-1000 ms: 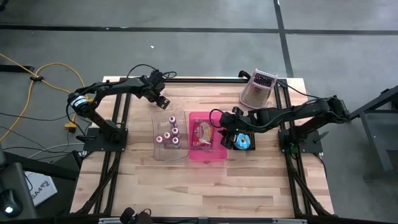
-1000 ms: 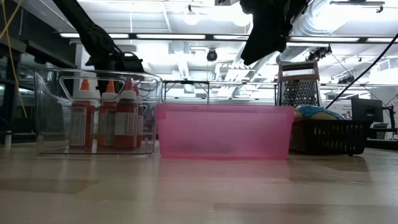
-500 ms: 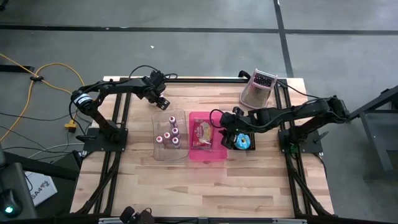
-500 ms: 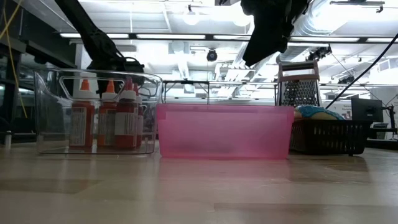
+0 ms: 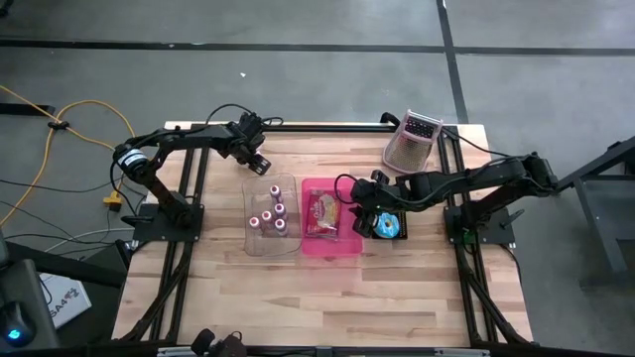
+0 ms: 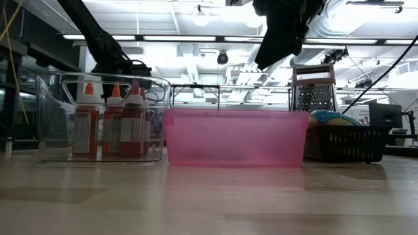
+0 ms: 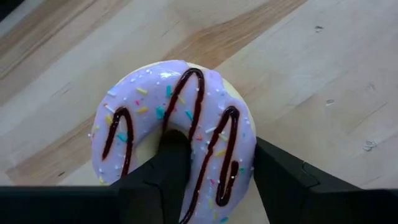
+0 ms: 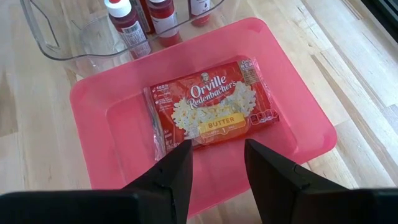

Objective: Pick & Place Food Item
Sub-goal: Put the violet donut into the black bin

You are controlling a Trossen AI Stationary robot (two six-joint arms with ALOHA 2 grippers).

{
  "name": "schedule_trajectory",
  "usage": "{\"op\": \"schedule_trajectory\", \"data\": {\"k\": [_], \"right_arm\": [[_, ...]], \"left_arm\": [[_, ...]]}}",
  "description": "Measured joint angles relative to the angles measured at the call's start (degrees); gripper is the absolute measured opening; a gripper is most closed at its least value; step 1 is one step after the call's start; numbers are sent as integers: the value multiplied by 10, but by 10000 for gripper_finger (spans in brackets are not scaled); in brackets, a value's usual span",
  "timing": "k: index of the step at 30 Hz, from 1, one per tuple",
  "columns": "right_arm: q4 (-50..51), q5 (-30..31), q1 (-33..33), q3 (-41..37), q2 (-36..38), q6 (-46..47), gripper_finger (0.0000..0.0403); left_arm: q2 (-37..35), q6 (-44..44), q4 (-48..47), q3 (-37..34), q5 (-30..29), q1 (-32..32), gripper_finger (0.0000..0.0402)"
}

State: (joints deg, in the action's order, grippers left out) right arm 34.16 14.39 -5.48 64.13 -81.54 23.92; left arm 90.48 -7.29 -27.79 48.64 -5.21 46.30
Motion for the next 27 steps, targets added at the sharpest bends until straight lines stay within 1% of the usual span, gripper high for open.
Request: {"op": "schedule_trajectory", "data": {"k": [4,9,16,27], "right_arm": [[0,0,0,0,0,0,133],[0,0,0,0,0,0,133],[1,0,0,0,0,0,133],[2,0,0,0,0,2,133]], "left_arm": [[0,0,0,0,-1,0,143],[0,0,0,0,-1,0,132],[0,9,-5,12,-1,0,129],[-3,29,-31,72,0,0,129]]}}
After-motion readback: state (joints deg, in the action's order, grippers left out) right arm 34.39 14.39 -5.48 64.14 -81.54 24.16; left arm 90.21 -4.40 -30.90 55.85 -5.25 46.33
